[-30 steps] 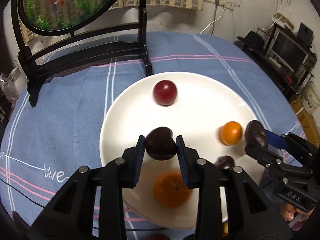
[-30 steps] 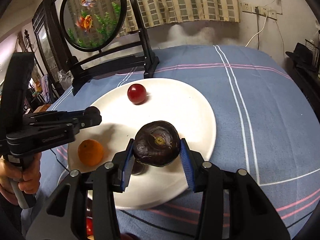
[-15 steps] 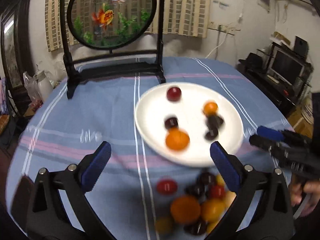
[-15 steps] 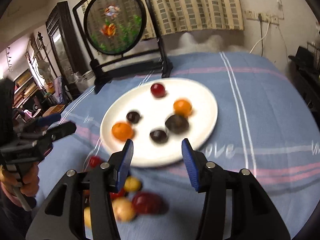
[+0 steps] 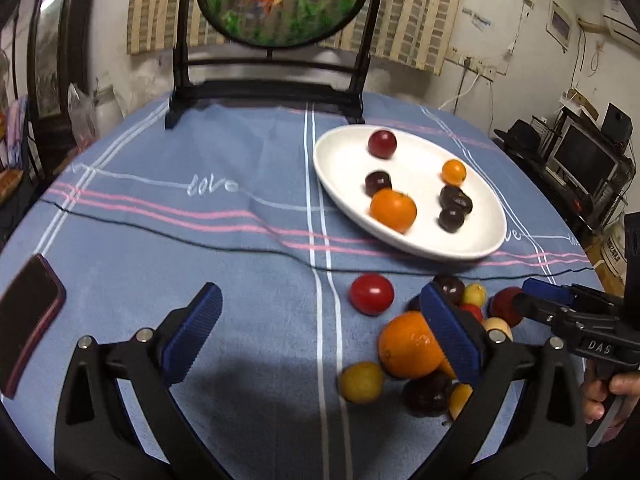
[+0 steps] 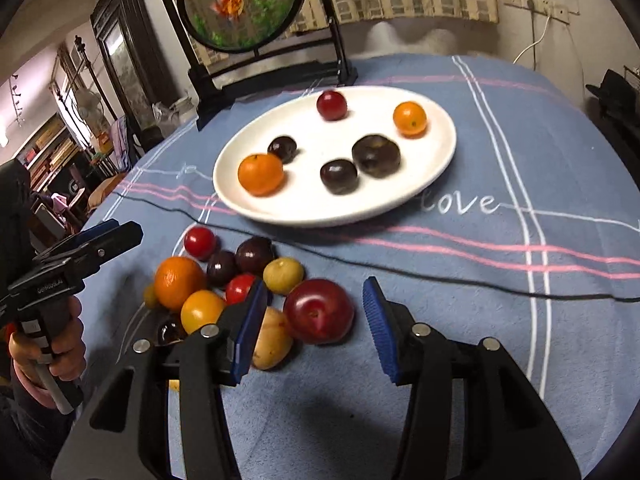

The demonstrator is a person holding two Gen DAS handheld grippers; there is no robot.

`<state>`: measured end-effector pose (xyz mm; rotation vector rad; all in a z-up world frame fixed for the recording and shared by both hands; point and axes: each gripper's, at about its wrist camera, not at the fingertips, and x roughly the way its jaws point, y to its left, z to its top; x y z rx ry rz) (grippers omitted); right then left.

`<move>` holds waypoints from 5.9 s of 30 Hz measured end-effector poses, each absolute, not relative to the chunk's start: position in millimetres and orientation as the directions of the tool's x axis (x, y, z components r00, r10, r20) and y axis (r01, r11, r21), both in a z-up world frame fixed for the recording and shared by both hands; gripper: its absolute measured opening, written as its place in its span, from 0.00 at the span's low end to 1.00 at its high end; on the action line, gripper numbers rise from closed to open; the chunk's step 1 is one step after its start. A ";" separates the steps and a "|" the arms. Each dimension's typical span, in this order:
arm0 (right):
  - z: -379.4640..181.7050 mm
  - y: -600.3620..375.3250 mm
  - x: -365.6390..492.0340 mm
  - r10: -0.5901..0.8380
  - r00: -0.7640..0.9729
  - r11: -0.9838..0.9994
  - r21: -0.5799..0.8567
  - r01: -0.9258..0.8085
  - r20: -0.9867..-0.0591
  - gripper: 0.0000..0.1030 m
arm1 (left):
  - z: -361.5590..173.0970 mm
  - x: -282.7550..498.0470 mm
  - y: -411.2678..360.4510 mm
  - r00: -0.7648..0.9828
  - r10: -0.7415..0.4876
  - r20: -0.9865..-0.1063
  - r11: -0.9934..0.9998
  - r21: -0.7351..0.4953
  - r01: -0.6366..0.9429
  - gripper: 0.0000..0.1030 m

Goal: Organize fruits
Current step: 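Grasp a red apple with the right tool while the left tool grasps a large orange, then carry the apple and orange over the white plate and release them, then grasp a yellow potato with the right tool while the left grasps a small yellow fruit, then carry both yellow items over the white plate and release them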

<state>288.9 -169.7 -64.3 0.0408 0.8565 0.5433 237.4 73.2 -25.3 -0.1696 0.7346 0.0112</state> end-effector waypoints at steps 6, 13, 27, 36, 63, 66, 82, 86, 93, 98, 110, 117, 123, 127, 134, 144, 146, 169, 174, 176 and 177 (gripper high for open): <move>-69.9 -169.7 288.6 0.461 0.518 0.867 0.244 -0.434 -0.720 0.49 | -19.8 230.1 65.7 0.772 0.014 -0.636 0.993 -0.080 -0.084 0.98; -75.5 -169.8 290.5 0.450 0.505 0.870 0.237 -0.432 -0.737 0.39 | -21.4 228.6 61.9 0.766 -0.002 -0.643 0.995 -0.077 -0.062 0.98; -70.2 -173.5 289.9 0.467 0.515 0.868 0.260 -0.424 -0.718 0.38 | -38.4 232.5 27.1 0.655 -0.237 -0.718 0.969 -0.130 0.209 0.62; -67.3 -174.2 287.4 0.465 0.525 0.869 0.255 -0.424 -0.712 0.38 | -52.6 249.7 38.6 0.590 -0.308 -0.747 0.951 -0.263 0.164 0.48; -22.2 -168.0 306.1 0.507 0.654 0.857 0.246 -0.453 -0.562 0.38 | -0.9 273.2 34.1 0.673 -0.384 -0.632 0.915 -0.359 0.185 0.43; -22.1 -162.1 337.4 0.454 0.703 0.887 0.206 -0.413 -0.548 0.38 | 6.5 312.9 27.8 0.680 -0.346 -0.646 0.931 -0.324 0.166 0.43; -22.3 -162.8 344.1 0.457 0.691 0.885 0.206 -0.418 -0.560 0.50 | 34.3 320.9 52.4 0.745 -0.233 -0.624 0.963 -0.255 0.087 0.95; -30.0 -155.7 291.3 0.499 0.663 0.856 0.198 -0.477 -0.559 0.50 | 12.7 274.0 70.7 0.748 -0.217 -0.628 0.970 -0.225 0.093 0.98; -49.1 -142.3 228.3 0.567 0.561 0.803 0.252 -0.540 -0.603 0.50 | -28.6 233.8 105.9 0.719 -0.177 -0.672 0.957 -0.289 -0.035 0.98; -61.0 -129.3 214.4 0.602 0.483 0.766 0.289 -0.574 -0.636 0.50 | -28.8 220.4 112.5 0.743 -0.150 -0.652 0.951 -0.302 -0.072 0.98; -78.9 -114.7 213.7 0.544 0.424 0.777 0.244 -0.581 -0.724 0.50 | -27.4 213.2 103.3 0.754 -0.091 -0.651 0.972 -0.222 -0.074 0.98; -84.9 -112.7 219.2 0.555 0.391 0.769 0.272 -0.579 -0.734 0.50 | -25.9 209.0 101.0 0.758 -0.093 -0.646 0.975 -0.212 -0.061 0.98; -90.9 -117.6 226.0 0.580 0.351 0.760 0.335 -0.557 -0.735 0.36 | -24.0 206.1 99.8 0.766 -0.072 -0.639 0.982 -0.180 -0.058 0.98; -79.2 -123.7 219.7 0.607 0.386 0.746 0.331 -0.578 -0.695 0.36 | -31.5 208.1 92.0 0.724 -0.124 -0.679 0.989 -0.143 0.035 0.96; -67.3 -141.2 219.7 0.626 0.440 0.755 0.360 -0.548 -0.644 0.35 | -47.8 210.6 66.5 0.644 -0.206 -0.737 0.975 -0.101 0.196 0.48; -65.0 -141.4 216.8 0.637 0.442 0.746 0.359 -0.561 -0.631 0.35 | -63.6 216.0 51.1 0.587 -0.228 -0.777 0.964 -0.098 0.245 0.32; -64.5 -141.4 216.5 0.635 0.446 0.747 0.356 -0.561 -0.630 0.36 | -64.7 216.8 51.6 0.583 -0.229 -0.780 0.965 -0.102 0.242 0.30; -35.4 -134.5 374.9 0.474 0.653 0.877 0.257 -0.405 -0.591 0.35 | 4.8 373.8 37.8 0.687 -0.239 -0.686 0.971 -0.170 0.168 0.26; -52.4 -123.6 399.5 0.450 0.619 0.884 0.225 -0.409 -0.644 0.42 | -15.5 414.7 45.4 0.622 -0.163 -0.766 0.986 -0.155 0.067 0.45; -44.7 -123.7 394.3 0.447 0.625 0.884 0.208 -0.419 -0.640 0.45 | -10.7 407.5 50.1 0.631 -0.165 -0.758 0.983 -0.179 0.043 0.75; -37.9 -125.0 387.7 0.453 0.632 0.881 0.204 -0.428 -0.630 0.45 | -4.9 398.4 52.6 0.654 -0.161 -0.739 0.982 -0.183 0.035 0.82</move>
